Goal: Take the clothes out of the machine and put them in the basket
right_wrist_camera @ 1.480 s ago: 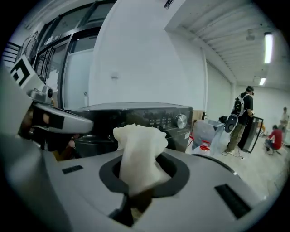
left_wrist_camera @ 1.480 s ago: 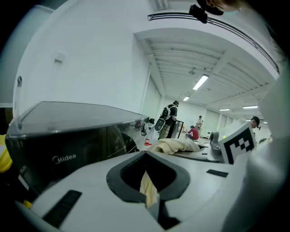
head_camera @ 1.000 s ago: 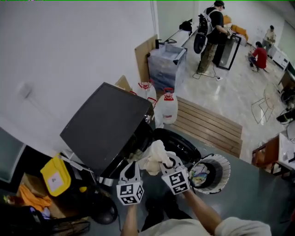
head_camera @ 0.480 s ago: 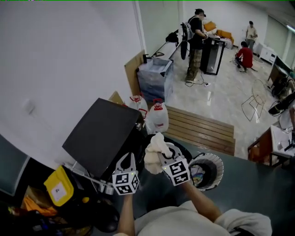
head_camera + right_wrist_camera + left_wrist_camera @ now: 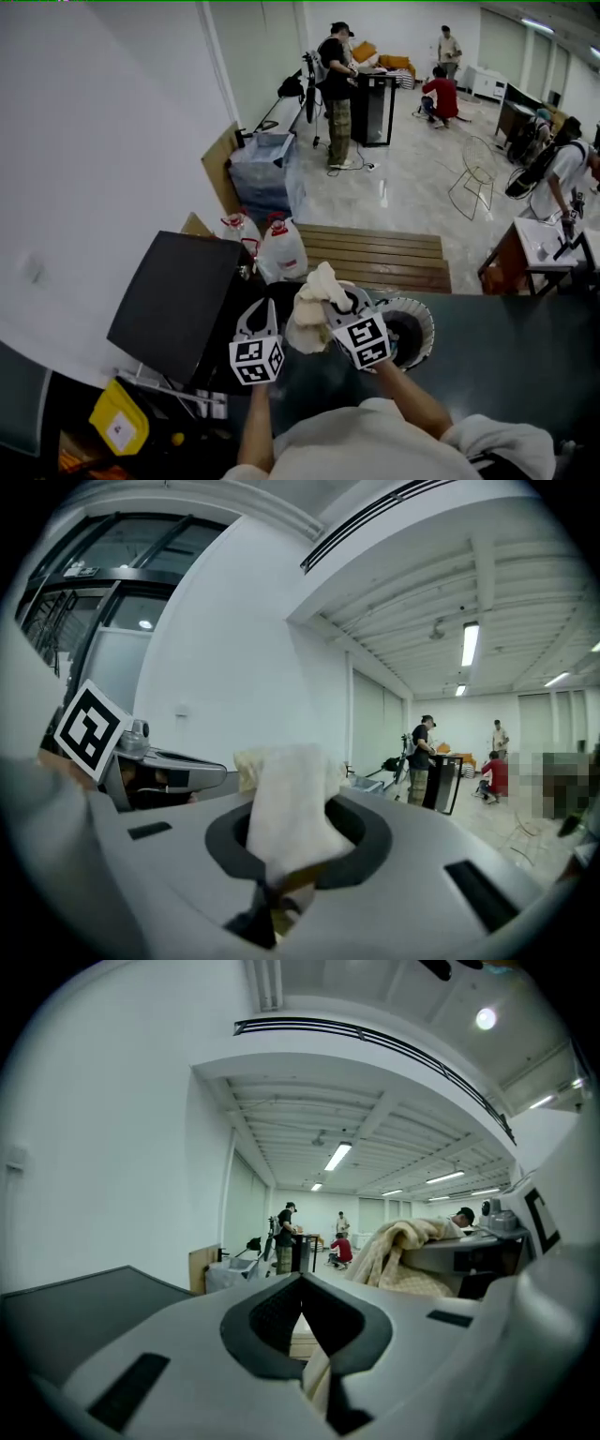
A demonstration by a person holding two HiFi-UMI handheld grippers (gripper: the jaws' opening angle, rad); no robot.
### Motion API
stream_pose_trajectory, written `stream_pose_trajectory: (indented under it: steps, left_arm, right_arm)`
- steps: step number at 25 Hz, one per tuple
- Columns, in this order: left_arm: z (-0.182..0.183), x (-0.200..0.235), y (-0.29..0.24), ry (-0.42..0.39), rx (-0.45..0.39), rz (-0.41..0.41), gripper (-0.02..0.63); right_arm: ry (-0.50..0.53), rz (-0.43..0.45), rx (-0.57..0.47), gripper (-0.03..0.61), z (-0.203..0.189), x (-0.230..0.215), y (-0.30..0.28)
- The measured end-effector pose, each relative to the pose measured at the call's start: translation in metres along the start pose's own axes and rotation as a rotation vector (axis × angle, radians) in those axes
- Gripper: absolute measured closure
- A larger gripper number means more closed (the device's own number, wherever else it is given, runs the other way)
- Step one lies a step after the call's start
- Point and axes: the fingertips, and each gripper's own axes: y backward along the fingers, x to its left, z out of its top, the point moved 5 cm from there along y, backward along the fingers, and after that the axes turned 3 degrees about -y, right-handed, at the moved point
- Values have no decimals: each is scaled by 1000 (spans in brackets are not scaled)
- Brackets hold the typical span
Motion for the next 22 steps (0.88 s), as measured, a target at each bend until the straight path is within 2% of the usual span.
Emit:
stream_pose_trajectory:
  steps: [7,14,22]
  left_arm:
    - [19,-67,-51,-40,-3,-201,595]
    - [18,-147,-86,-63,-6,-406,595]
    - [3,-201,-114,-64,10,-554,595]
  right_arm:
    - [-27,-186,-1,505,0,-58,50]
    - [-34,-391,23,505,-17,-114,113]
    - [-33,-561,70,505,-40,-156,154]
